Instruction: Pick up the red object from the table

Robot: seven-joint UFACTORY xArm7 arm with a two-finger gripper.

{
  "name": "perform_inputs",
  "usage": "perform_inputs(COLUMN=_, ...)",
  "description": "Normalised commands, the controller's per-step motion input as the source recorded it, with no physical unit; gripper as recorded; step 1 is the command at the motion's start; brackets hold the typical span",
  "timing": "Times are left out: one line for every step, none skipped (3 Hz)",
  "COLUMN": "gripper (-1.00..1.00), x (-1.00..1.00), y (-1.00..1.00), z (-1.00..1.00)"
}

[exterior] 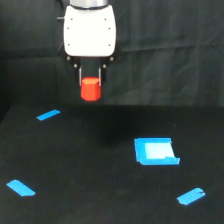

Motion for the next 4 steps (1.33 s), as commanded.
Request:
perform_inputs(gripper=-0.85, x=-0.01, y=0.00, z=0.07)
perform_inputs(gripper=-0.85, x=-0.01, y=0.00, z=0.07)
perform_inputs(gripper=-0.83, x=-0.01, y=0.00, z=0.07)
perform_inputs(gripper=-0.83, x=-0.01, y=0.00, z=0.08)
